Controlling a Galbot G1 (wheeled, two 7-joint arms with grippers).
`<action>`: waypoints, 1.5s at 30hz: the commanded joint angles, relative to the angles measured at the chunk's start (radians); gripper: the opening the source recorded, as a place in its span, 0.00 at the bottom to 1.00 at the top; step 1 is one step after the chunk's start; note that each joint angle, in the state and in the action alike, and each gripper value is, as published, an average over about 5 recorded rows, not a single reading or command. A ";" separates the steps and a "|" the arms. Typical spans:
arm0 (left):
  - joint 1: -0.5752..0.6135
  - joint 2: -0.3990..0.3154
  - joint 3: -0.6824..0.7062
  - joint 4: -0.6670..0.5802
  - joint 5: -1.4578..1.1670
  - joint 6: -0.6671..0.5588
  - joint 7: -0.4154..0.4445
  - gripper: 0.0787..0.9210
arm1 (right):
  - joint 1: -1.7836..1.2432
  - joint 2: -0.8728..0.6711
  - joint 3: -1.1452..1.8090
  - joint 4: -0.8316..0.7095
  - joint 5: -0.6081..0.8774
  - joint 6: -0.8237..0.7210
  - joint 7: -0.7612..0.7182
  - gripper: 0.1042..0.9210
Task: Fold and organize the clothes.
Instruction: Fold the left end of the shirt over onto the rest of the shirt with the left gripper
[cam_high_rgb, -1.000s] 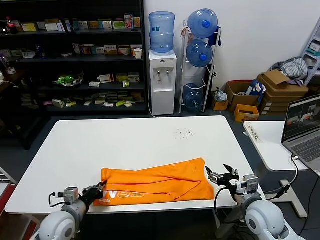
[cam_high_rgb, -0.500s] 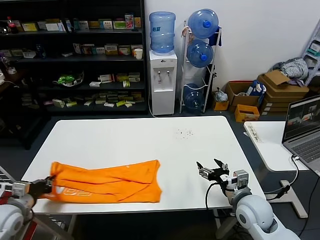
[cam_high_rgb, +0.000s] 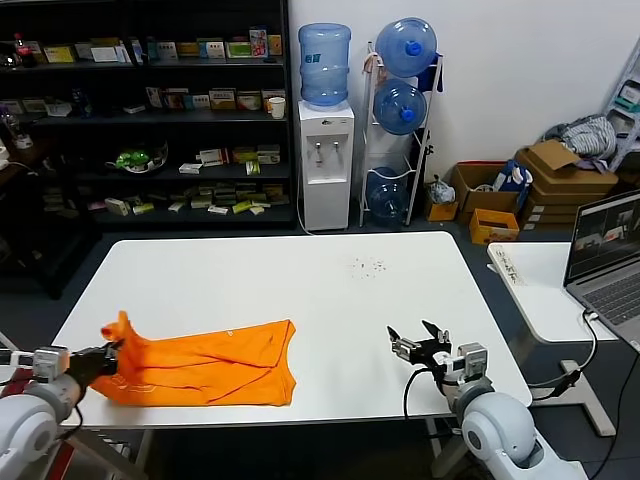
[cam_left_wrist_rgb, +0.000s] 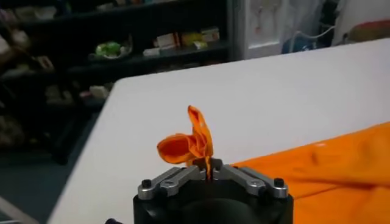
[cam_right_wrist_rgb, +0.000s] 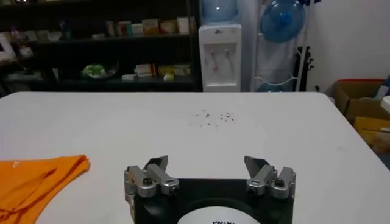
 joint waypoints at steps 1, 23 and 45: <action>-0.237 -0.073 0.273 -0.198 -0.375 0.085 -0.194 0.04 | -0.015 0.032 0.009 -0.009 -0.030 -0.004 0.005 0.88; -0.515 -0.213 0.531 -0.151 -0.434 0.096 -0.328 0.04 | -0.035 0.045 0.020 0.006 -0.037 -0.018 0.016 0.88; -0.306 -0.129 0.322 -0.103 -0.384 0.075 -0.231 0.55 | -0.012 0.044 -0.003 -0.012 -0.033 -0.015 0.009 0.88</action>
